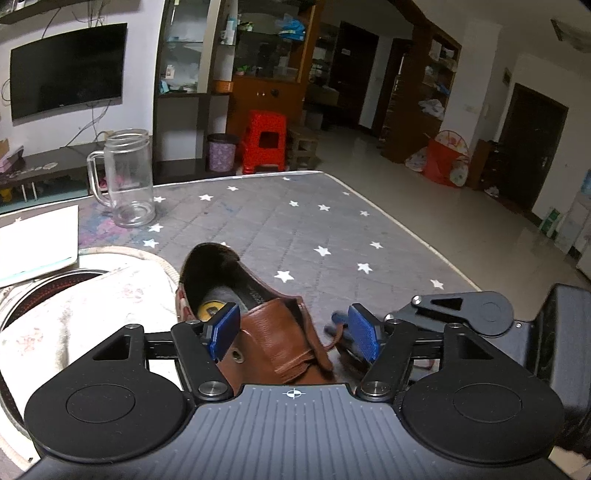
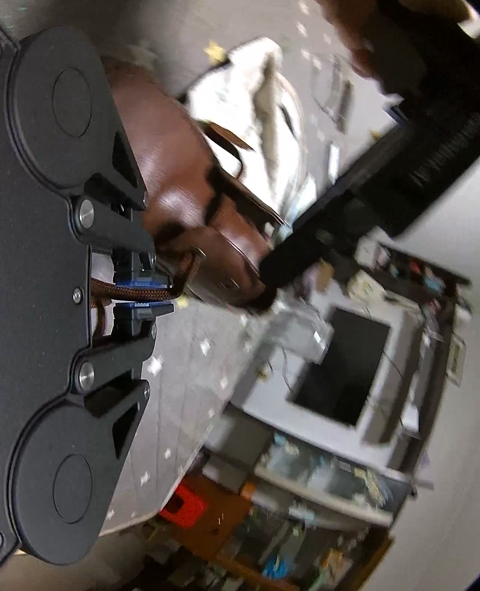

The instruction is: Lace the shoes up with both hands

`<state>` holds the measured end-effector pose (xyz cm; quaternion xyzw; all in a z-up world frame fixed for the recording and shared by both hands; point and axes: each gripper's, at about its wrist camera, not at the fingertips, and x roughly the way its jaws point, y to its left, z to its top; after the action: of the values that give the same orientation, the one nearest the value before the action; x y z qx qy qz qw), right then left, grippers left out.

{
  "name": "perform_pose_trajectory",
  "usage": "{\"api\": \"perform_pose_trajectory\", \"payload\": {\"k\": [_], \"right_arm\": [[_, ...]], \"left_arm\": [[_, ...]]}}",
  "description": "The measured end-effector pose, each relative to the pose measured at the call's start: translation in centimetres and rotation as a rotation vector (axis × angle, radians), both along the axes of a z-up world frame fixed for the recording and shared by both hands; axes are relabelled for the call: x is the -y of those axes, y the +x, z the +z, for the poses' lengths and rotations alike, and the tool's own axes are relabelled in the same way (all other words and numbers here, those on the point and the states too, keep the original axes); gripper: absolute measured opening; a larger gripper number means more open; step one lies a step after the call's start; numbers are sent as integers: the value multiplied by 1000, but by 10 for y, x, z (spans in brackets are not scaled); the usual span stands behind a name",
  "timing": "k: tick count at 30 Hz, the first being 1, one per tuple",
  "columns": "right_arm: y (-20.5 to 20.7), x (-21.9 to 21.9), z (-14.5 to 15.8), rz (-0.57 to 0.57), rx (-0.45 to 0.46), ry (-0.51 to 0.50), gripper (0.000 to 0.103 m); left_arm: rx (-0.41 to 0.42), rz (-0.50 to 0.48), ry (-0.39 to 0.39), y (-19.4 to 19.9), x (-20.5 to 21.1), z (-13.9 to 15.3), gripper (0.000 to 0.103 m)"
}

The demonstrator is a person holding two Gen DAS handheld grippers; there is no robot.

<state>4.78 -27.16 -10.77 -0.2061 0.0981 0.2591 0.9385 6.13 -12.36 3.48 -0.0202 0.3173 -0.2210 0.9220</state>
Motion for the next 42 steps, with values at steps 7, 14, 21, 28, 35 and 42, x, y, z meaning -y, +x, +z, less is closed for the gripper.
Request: {"api": "perform_pose_trajectory", "payload": {"k": [7,14,21,28,35,42], "right_arm": [[-15,-4,-5,-84,62,143,2],[-29,11,-6,-119,59,230,2],[-41,18,-14,-136,62,255,2],[-52,25,-17,-152,70,279,2],[-56,32,17,-152,135,283,2],[-60,40,51,-153,200,287,2]], "left_arm": [[-18,34,10,6,1,-8,66],[-52,90,-45,12,-9,-5,66],[-24,166,72,10,-6,-3,66],[-56,216,62,5,-29,-12,67],[-26,232,85,-5,-32,-9,67],[-24,281,78,-20,-50,-8,68]]}}
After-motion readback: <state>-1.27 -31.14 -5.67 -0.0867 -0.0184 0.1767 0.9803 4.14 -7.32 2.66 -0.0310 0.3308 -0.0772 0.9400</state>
